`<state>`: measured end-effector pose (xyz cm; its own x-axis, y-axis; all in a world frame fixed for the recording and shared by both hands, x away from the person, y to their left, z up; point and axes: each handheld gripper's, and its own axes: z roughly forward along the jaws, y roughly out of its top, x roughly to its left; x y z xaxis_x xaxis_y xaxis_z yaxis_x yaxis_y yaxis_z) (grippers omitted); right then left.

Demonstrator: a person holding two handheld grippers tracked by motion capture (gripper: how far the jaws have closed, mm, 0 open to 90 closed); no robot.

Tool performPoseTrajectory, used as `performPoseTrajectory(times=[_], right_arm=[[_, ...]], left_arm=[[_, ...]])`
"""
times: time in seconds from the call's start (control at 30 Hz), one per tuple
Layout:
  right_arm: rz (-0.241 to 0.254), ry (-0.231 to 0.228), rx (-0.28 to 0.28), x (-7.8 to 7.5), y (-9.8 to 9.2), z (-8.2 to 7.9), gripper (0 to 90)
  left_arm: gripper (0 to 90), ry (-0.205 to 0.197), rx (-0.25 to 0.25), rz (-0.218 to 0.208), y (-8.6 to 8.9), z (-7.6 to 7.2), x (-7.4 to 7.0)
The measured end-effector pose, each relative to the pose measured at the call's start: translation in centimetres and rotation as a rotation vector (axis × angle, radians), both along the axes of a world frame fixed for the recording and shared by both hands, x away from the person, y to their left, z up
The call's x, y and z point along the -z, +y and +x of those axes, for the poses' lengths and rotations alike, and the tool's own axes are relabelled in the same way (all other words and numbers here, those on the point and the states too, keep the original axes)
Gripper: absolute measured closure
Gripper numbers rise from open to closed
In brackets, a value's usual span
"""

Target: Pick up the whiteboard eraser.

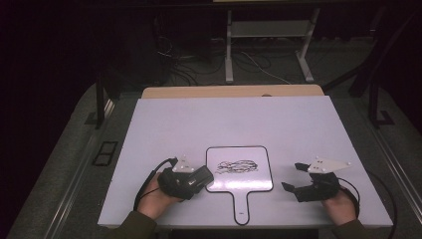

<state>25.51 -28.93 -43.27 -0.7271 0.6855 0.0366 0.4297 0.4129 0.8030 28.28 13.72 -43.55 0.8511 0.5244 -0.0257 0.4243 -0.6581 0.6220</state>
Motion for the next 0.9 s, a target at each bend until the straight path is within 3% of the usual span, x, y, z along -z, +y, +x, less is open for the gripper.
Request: performPoseTrajectory(times=[0.37,0.7,0.9], right_arm=[[-0.001,-0.002,-0.001,0.0,0.0,0.0,15.0],[-0.002,-0.002,-0.001,-0.1,0.0,-0.1,15.0],[-0.003,-0.003,-0.001,0.0,0.0,0.0,15.0]], left_arm=[[39.1,0.014,0.004,-0.001,-0.1,0.1,-0.2],[39.2,0.037,0.002,-0.048,0.5,0.4,-0.9],[39.2,0.015,0.018,-0.053,0.6,0.4,-1.2]])
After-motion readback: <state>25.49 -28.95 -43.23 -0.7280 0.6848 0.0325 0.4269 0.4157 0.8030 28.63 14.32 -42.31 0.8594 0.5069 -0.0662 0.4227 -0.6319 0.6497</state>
